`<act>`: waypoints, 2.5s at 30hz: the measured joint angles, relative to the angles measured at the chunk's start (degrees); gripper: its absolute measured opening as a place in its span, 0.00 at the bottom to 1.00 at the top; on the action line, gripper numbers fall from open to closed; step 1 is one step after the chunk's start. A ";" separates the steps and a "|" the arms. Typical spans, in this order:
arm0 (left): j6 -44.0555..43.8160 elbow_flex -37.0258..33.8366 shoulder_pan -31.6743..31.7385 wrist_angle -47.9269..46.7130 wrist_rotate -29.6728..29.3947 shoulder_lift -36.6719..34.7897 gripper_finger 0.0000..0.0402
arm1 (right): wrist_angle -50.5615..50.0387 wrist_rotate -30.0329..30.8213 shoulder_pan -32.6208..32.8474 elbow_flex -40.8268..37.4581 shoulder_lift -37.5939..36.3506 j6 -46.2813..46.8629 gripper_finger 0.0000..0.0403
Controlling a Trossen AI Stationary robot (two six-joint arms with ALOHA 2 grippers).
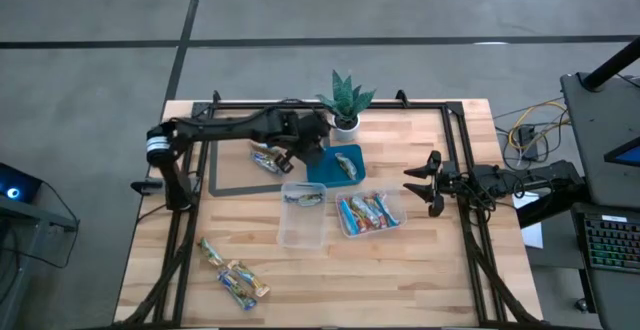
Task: Pick and place Granola Bars by type
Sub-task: Put the yellow granola bar into the blue bin
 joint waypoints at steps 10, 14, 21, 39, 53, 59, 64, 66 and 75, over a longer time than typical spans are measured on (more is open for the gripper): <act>-3.20 2.64 -1.90 2.40 0.01 7.08 0.00 | 0.00 0.00 0.00 0.00 0.00 0.00 0.47; -3.61 3.37 -2.29 5.69 0.00 9.28 0.00 | 0.00 0.01 -0.01 0.00 0.02 -0.02 0.47; -6.74 3.85 -2.90 9.81 1.14 11.15 0.00 | 0.01 0.01 -0.01 0.00 0.01 -0.01 0.47; -9.21 3.70 -3.53 16.39 5.59 17.46 0.00 | 0.02 0.02 -0.02 0.00 0.04 -0.02 0.47; -12.69 3.72 -3.55 17.81 9.45 18.88 0.01 | 0.00 0.02 0.00 0.00 0.07 -0.01 0.47; -12.96 3.72 -3.44 18.26 9.36 18.55 0.09 | 0.00 0.01 0.00 0.00 0.07 -0.02 0.47; -13.54 3.72 -3.33 18.27 8.74 18.37 0.18 | 0.00 0.02 -0.02 0.00 0.07 -0.01 0.47; -13.55 3.71 -3.20 18.26 7.95 17.90 0.21 | 0.00 0.02 -0.02 0.00 0.07 -0.02 0.47; -12.68 3.70 -3.12 17.42 -2.45 14.92 0.25 | 0.00 0.00 -0.01 0.00 0.08 -0.02 0.47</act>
